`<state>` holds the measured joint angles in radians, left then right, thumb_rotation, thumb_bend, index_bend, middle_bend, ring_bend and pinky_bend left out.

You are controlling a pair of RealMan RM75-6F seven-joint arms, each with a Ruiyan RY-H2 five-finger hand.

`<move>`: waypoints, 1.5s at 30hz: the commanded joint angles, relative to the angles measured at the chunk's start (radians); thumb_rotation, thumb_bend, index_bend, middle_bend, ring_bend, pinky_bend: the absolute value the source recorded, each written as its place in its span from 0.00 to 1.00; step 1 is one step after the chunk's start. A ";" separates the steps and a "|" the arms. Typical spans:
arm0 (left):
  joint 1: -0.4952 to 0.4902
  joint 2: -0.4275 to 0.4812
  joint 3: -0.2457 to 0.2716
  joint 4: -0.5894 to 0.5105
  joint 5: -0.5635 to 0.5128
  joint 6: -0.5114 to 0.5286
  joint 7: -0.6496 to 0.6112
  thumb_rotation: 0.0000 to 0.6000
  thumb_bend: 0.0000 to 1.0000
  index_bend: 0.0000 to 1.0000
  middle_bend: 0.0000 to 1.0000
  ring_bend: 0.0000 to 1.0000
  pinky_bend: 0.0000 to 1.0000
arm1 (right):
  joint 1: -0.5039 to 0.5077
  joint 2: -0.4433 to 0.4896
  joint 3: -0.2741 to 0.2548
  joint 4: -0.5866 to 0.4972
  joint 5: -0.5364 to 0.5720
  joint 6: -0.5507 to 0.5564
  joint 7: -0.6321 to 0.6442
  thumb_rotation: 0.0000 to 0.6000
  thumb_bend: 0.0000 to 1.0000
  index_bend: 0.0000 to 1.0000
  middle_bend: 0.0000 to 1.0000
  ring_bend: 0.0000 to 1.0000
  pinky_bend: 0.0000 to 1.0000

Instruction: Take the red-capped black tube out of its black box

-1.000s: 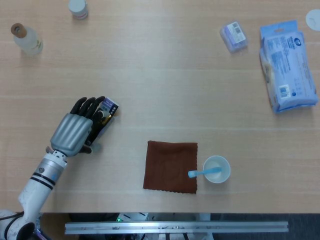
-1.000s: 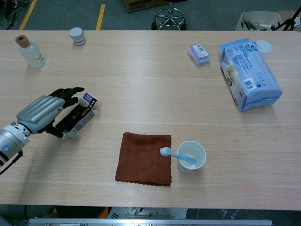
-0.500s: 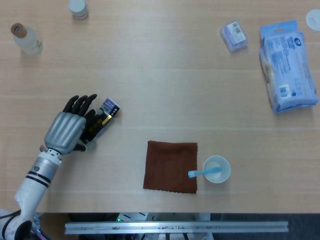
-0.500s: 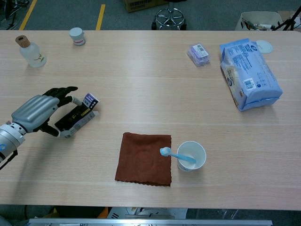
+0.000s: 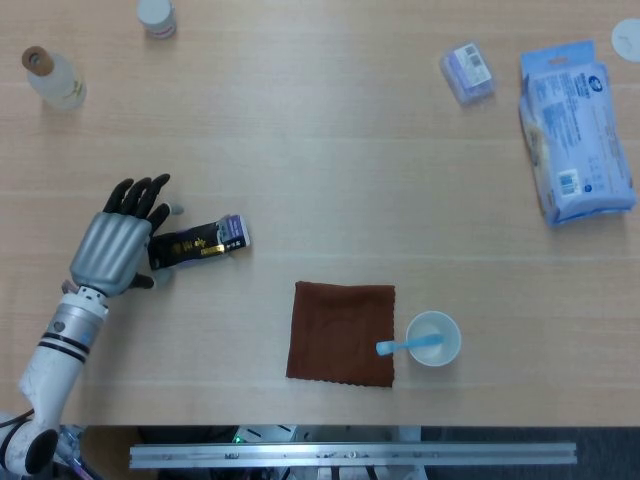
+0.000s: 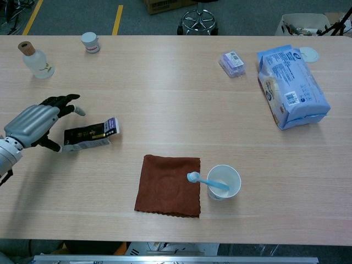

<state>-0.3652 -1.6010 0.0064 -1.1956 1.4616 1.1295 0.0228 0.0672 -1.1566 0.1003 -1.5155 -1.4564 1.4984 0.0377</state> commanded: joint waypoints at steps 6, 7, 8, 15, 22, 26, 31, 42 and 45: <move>-0.010 0.002 -0.016 0.016 -0.021 -0.016 -0.012 1.00 0.16 0.24 0.00 0.00 0.04 | 0.000 0.000 0.000 0.000 0.001 -0.002 0.001 1.00 0.25 0.13 0.13 0.08 0.31; -0.009 0.006 -0.014 0.011 -0.022 -0.018 -0.012 1.00 0.16 0.24 0.00 0.00 0.04 | 0.000 0.000 0.001 -0.001 0.001 -0.002 0.001 1.00 0.25 0.13 0.13 0.08 0.31; -0.008 0.013 -0.013 0.002 -0.024 -0.019 -0.009 1.00 0.16 0.24 0.00 0.00 0.04 | 0.000 0.000 0.001 -0.001 0.001 -0.001 0.002 1.00 0.25 0.13 0.13 0.08 0.31; -0.013 0.041 -0.016 -0.044 -0.049 -0.041 0.033 1.00 0.16 0.25 0.00 0.00 0.04 | 0.001 -0.002 0.000 -0.001 0.000 -0.004 -0.001 1.00 0.25 0.13 0.13 0.08 0.31; -0.024 0.045 -0.021 -0.056 -0.090 -0.087 0.076 1.00 0.16 0.27 0.00 0.00 0.04 | 0.001 -0.002 0.000 -0.001 0.001 -0.005 -0.001 1.00 0.25 0.13 0.13 0.08 0.31; -0.031 0.041 -0.020 -0.050 -0.097 -0.099 0.099 1.00 0.16 0.27 0.00 0.00 0.04 | 0.001 -0.003 -0.001 0.002 0.002 -0.008 0.001 1.00 0.25 0.13 0.13 0.08 0.31; -0.040 0.042 -0.021 -0.053 -0.099 -0.110 0.102 1.00 0.16 0.28 0.00 0.00 0.04 | -0.001 -0.004 -0.001 0.006 0.006 -0.008 0.006 1.00 0.25 0.13 0.13 0.08 0.31; -0.046 0.046 -0.015 -0.054 -0.103 -0.122 0.100 1.00 0.18 0.28 0.00 0.00 0.04 | -0.003 -0.006 0.000 0.011 0.006 -0.006 0.010 1.00 0.25 0.13 0.13 0.08 0.31; -0.047 0.048 -0.015 -0.053 -0.107 -0.128 0.098 1.00 0.23 0.28 0.00 0.00 0.04 | -0.003 -0.007 0.000 0.011 0.007 -0.006 0.011 1.00 0.25 0.13 0.13 0.08 0.31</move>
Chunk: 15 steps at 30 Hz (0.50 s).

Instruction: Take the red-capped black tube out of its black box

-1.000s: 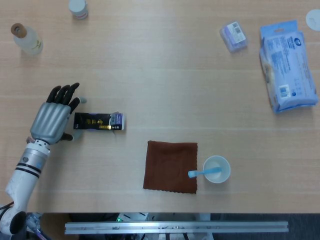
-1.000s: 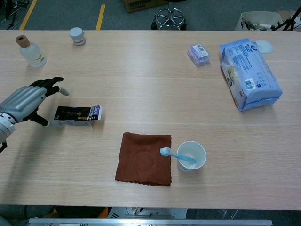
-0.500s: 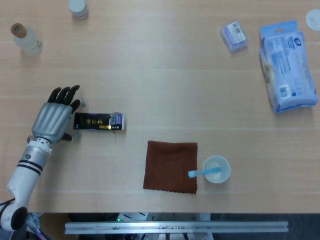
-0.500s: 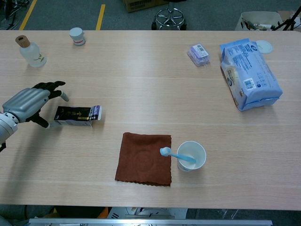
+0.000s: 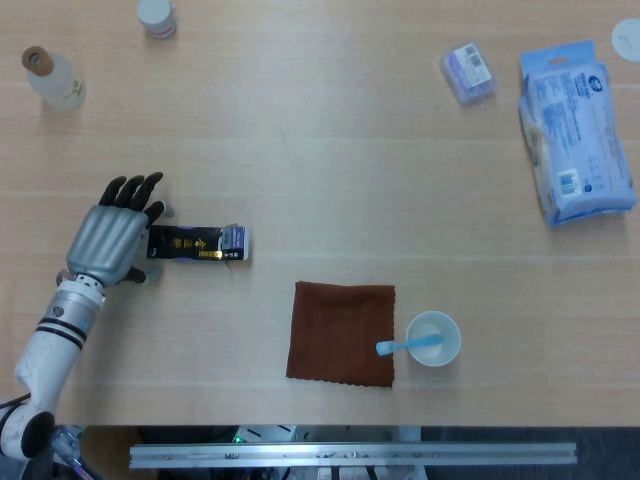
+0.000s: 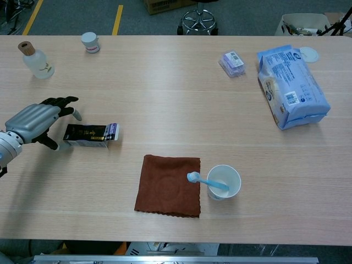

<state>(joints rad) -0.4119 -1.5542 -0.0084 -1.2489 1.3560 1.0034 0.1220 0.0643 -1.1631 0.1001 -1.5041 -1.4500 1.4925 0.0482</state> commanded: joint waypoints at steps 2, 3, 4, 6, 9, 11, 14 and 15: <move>-0.001 0.002 0.000 0.001 -0.004 -0.004 -0.001 1.00 0.26 0.28 0.00 0.00 0.04 | 0.000 0.000 0.000 0.000 -0.001 0.000 0.001 1.00 0.25 0.13 0.13 0.08 0.31; -0.002 0.002 0.001 0.001 -0.005 -0.005 -0.001 1.00 0.28 0.28 0.00 0.00 0.04 | 0.001 0.000 0.001 0.000 -0.001 0.000 0.001 1.00 0.25 0.13 0.13 0.08 0.31; -0.002 0.002 0.001 0.001 -0.005 -0.005 -0.001 1.00 0.30 0.28 0.00 0.00 0.04 | 0.001 0.000 0.000 0.000 -0.002 0.000 0.001 1.00 0.25 0.13 0.13 0.08 0.31; -0.003 0.003 0.002 0.000 -0.004 -0.007 0.000 1.00 0.32 0.28 0.00 0.00 0.04 | 0.002 -0.001 0.001 0.000 -0.002 0.000 0.002 1.00 0.25 0.13 0.13 0.08 0.31; -0.004 0.004 0.003 -0.001 -0.005 -0.008 0.000 1.00 0.33 0.28 0.00 0.00 0.04 | 0.002 0.000 0.001 0.000 -0.003 -0.001 0.002 1.00 0.25 0.13 0.13 0.08 0.31; -0.004 0.004 0.004 -0.002 -0.006 -0.009 0.000 1.00 0.33 0.28 0.00 0.00 0.04 | 0.002 0.000 0.001 0.000 -0.003 -0.001 0.002 1.00 0.25 0.13 0.13 0.08 0.31; -0.004 0.004 0.004 -0.001 -0.007 -0.010 -0.001 1.00 0.33 0.29 0.00 0.00 0.04 | 0.002 0.000 0.001 -0.001 -0.002 -0.001 0.003 1.00 0.25 0.13 0.13 0.08 0.31; -0.004 0.004 0.004 -0.001 -0.008 -0.010 -0.001 1.00 0.33 0.29 0.00 0.00 0.04 | 0.001 0.000 0.001 -0.001 -0.002 -0.001 0.003 1.00 0.25 0.13 0.13 0.08 0.31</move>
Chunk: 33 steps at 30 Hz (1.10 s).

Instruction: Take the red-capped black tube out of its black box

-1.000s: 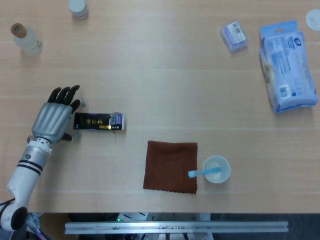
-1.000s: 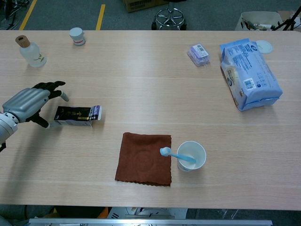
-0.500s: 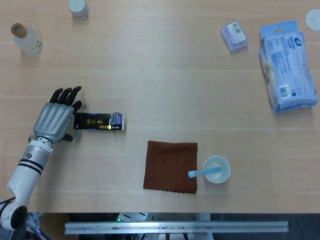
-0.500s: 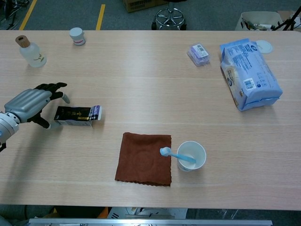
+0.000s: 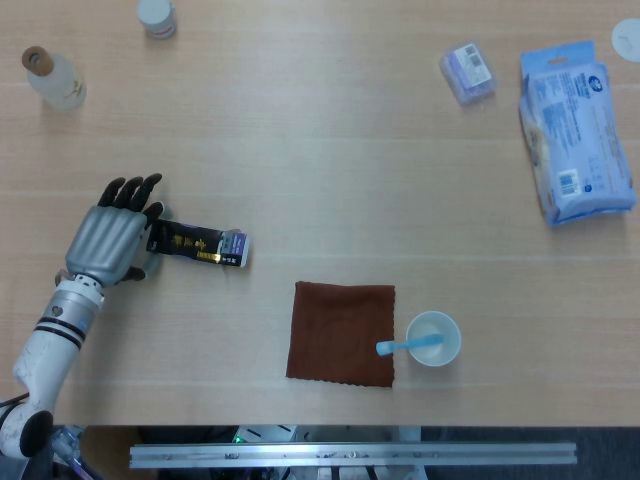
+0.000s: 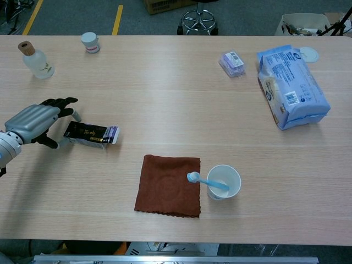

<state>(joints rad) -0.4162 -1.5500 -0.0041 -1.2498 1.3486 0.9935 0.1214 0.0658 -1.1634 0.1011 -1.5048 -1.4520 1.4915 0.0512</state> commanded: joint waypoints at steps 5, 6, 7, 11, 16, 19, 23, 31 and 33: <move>0.000 0.000 0.001 0.001 -0.002 0.001 0.000 1.00 0.33 0.33 0.00 0.00 0.04 | 0.000 0.000 0.000 0.000 0.001 -0.001 0.002 1.00 0.25 0.13 0.13 0.08 0.31; 0.000 0.000 0.001 0.001 -0.002 0.001 0.001 1.00 0.33 0.33 0.00 0.00 0.04 | 0.000 0.000 0.000 0.001 0.001 -0.001 0.002 1.00 0.25 0.13 0.13 0.08 0.31; 0.000 0.000 0.001 0.001 -0.002 0.001 0.001 1.00 0.33 0.33 0.00 0.00 0.04 | -0.001 0.000 0.000 0.000 0.002 -0.001 0.003 1.00 0.25 0.13 0.13 0.08 0.31; 0.000 0.000 0.000 0.002 -0.004 0.003 0.002 1.00 0.33 0.36 0.00 0.00 0.04 | -0.001 -0.001 0.000 0.002 0.003 -0.003 0.005 1.00 0.25 0.13 0.13 0.08 0.31; 0.002 0.007 0.000 -0.011 0.001 0.015 0.013 1.00 0.33 0.40 0.00 0.00 0.04 | 0.001 0.000 0.001 0.001 0.000 -0.002 0.008 1.00 0.25 0.13 0.13 0.08 0.31; 0.004 0.022 0.002 -0.034 0.012 0.036 0.039 1.00 0.33 0.42 0.00 0.00 0.04 | 0.000 0.002 0.002 -0.003 -0.003 0.003 0.009 1.00 0.25 0.13 0.13 0.08 0.31; 0.008 0.052 0.007 -0.077 0.030 0.073 0.101 1.00 0.33 0.43 0.00 0.00 0.04 | 0.001 0.002 0.001 -0.004 -0.005 0.002 0.007 1.00 0.25 0.13 0.13 0.08 0.31; 0.025 0.141 0.009 -0.194 0.052 0.158 0.272 1.00 0.33 0.43 0.00 0.00 0.04 | 0.005 0.000 0.001 -0.006 -0.009 0.000 0.002 1.00 0.25 0.13 0.13 0.08 0.31; 0.031 0.161 0.011 -0.215 0.058 0.180 0.324 1.00 0.33 0.43 0.00 0.00 0.04 | 0.005 0.000 0.001 -0.007 -0.010 0.000 0.001 1.00 0.25 0.13 0.13 0.08 0.31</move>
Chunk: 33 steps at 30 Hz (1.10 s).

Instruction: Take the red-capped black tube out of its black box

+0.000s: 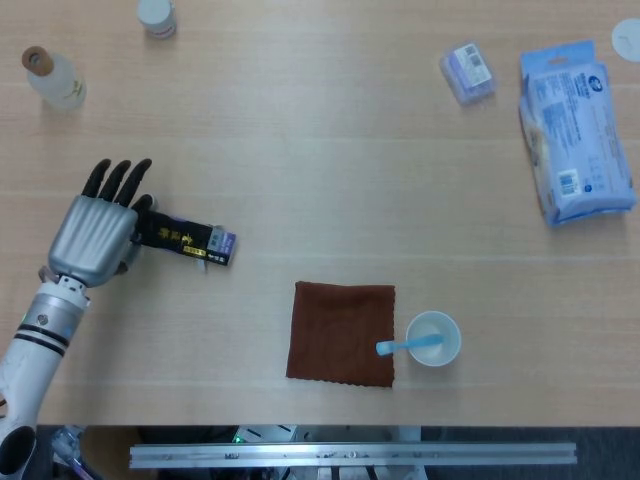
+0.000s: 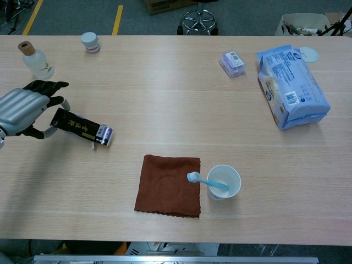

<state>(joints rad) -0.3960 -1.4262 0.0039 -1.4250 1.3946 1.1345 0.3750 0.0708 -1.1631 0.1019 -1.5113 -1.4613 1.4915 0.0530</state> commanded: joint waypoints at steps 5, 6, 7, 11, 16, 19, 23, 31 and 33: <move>0.024 0.071 0.005 -0.073 0.037 0.098 0.186 1.00 0.33 0.43 0.00 0.00 0.04 | 0.002 -0.002 0.001 -0.001 -0.001 0.000 -0.003 1.00 0.25 0.13 0.13 0.08 0.31; 0.027 0.076 0.004 -0.078 0.039 0.107 0.198 1.00 0.33 0.43 0.00 0.00 0.04 | 0.002 -0.002 0.000 -0.001 -0.002 0.000 -0.004 1.00 0.25 0.13 0.13 0.08 0.31; 0.029 0.080 0.003 -0.084 0.041 0.113 0.207 1.00 0.33 0.43 0.00 0.00 0.04 | 0.002 -0.002 0.000 -0.002 -0.002 0.000 -0.005 1.00 0.25 0.13 0.13 0.08 0.31; 0.032 0.102 -0.003 -0.103 0.046 0.133 0.246 1.00 0.33 0.43 0.00 0.00 0.04 | 0.004 -0.002 0.001 -0.005 -0.004 0.001 -0.006 1.00 0.25 0.13 0.13 0.08 0.31; 0.030 0.124 -0.011 -0.113 0.070 0.161 0.304 1.00 0.33 0.43 0.00 0.00 0.04 | 0.005 -0.001 0.000 -0.006 -0.005 0.000 -0.007 1.00 0.25 0.13 0.13 0.08 0.31; 0.030 0.140 -0.019 -0.121 0.091 0.189 0.350 1.00 0.33 0.43 0.00 0.00 0.04 | 0.005 -0.001 0.001 -0.006 -0.005 0.001 -0.007 1.00 0.25 0.13 0.13 0.08 0.31; 0.029 0.144 -0.021 -0.093 0.157 0.241 0.430 1.00 0.33 0.43 0.00 0.00 0.04 | 0.004 -0.002 0.000 -0.005 -0.005 0.003 -0.005 1.00 0.25 0.13 0.13 0.08 0.31; 0.046 0.116 -0.022 -0.076 0.118 0.216 0.361 1.00 0.33 0.43 0.00 0.00 0.04 | 0.003 -0.001 -0.001 -0.006 -0.006 0.005 -0.006 1.00 0.25 0.13 0.13 0.08 0.31; 0.054 0.120 -0.033 -0.107 0.036 0.164 0.280 1.00 0.33 0.43 0.00 0.00 0.04 | 0.003 -0.001 -0.001 -0.005 -0.003 0.002 -0.007 1.00 0.25 0.13 0.13 0.08 0.31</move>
<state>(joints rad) -0.3547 -1.3053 -0.0178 -1.4980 1.5203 1.3552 0.7472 0.0740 -1.1645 0.1009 -1.5164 -1.4646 1.4933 0.0459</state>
